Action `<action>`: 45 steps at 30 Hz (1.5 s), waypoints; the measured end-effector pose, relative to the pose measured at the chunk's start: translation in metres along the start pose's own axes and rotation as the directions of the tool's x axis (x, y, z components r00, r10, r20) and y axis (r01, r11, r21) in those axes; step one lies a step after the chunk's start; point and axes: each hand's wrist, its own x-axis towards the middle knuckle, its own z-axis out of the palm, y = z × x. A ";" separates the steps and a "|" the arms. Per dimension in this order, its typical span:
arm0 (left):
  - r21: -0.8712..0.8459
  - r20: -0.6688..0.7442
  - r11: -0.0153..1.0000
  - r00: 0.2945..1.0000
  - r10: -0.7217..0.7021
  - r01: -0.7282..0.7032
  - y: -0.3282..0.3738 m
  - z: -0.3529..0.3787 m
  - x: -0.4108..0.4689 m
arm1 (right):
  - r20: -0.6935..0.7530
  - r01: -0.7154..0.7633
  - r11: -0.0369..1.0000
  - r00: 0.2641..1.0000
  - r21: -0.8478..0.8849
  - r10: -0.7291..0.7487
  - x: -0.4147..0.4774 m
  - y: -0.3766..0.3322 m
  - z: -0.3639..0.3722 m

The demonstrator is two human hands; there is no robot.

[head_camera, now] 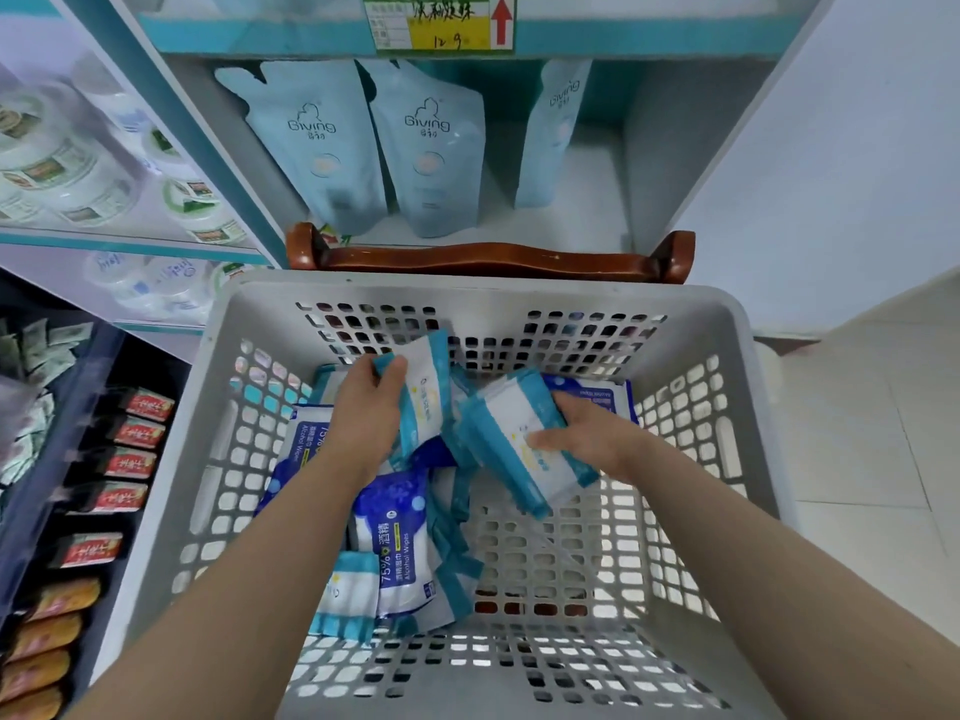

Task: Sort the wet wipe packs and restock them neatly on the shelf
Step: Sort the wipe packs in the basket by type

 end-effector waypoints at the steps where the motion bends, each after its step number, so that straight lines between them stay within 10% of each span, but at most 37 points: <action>1: -0.037 -0.016 0.999 1.000 -0.018 0.018 0.000 0.002 0.000 | 0.035 -0.029 0.986 0.999 -0.166 0.035 -0.003 0.007 -0.001; 5: -0.133 -0.010 0.988 0.997 -0.081 0.079 -0.004 0.013 -0.005 | 0.177 -0.080 0.755 0.951 -0.651 0.253 -0.015 0.036 0.012; 13: -0.192 -0.075 0.963 0.975 -0.207 0.190 -0.025 0.019 0.004 | 0.178 -0.108 0.604 0.902 -0.789 0.394 -0.021 0.075 0.035; 21: -0.057 -0.193 0.975 0.956 -0.223 0.216 -0.028 0.004 0.029 | -0.115 0.122 0.981 0.984 -0.149 -0.140 0.015 0.010 0.044; 34: 0.240 0.032 0.957 0.984 -0.173 0.161 -0.045 0.011 0.038 | -0.076 -0.037 0.996 0.996 0.086 0.044 0.068 -0.014 0.064; 45: 0.425 0.446 0.898 0.838 -0.314 0.111 -0.058 0.048 -0.027 | 0.155 -0.073 0.729 0.958 -0.681 0.240 -0.015 0.016 -0.002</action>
